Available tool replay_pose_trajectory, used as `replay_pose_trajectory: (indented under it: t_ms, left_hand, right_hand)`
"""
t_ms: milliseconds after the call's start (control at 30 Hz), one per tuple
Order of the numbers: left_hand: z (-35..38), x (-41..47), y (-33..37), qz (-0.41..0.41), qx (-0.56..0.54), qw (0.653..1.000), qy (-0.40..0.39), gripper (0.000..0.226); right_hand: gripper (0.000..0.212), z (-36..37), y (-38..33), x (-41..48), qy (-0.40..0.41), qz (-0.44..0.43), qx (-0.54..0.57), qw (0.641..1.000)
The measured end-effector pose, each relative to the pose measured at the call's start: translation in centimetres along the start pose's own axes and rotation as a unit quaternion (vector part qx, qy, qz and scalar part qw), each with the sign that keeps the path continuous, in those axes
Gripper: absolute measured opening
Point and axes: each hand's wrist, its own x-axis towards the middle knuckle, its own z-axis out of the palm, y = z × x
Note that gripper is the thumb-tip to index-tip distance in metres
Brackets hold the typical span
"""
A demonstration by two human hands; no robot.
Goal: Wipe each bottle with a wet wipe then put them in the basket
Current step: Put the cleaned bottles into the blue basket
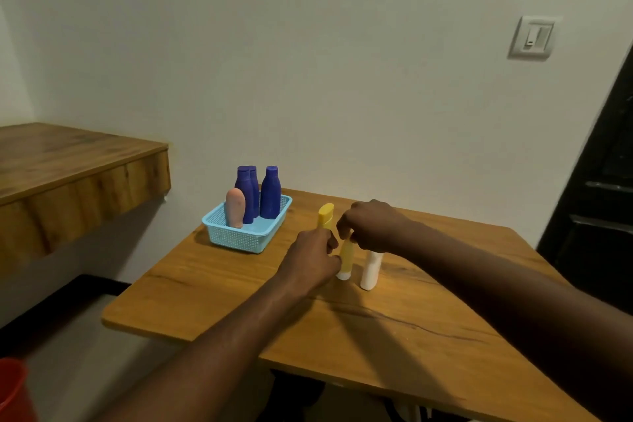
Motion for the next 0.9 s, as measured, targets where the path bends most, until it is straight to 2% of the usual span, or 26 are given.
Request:
replay_pose_trajectory:
  t_ms: [267, 400, 533, 800, 900]
  left_hand:
    - [-0.5, -0.1, -0.7, 0.001, -0.013, 1.0, 0.005, 0.034]
    - [-1.9, -0.2, -1.2, 0.018, -0.03, 0.999, 0.022, 0.033]
    - [-4.0, 0.3, -2.0, 0.024, -0.058, 0.996, 0.06, 0.026]
    - [-9.6, 1.5, -4.6, 0.011, -0.088, 0.978, 0.191, 0.016]
    - [-11.3, 2.7, -7.1, -0.007, -0.092, 0.975, 0.201, 0.014]
  right_hand:
    - [0.03, -0.4, 0.1, 0.1, 0.014, -0.01, -0.012, 1.0]
    - [0.033, -2.9, -0.1, -0.1, 0.031, -0.004, 0.024, 0.999]
    - [0.027, -5.8, -0.3, 0.6, 0.084, 0.004, 0.109, 0.99]
    - [0.027, -8.0, -2.9, 6.4, 0.158, -0.003, 0.224, 0.962]
    - [0.028, -7.6, -4.8, 9.6, 0.17, -0.01, 0.241, 0.956]
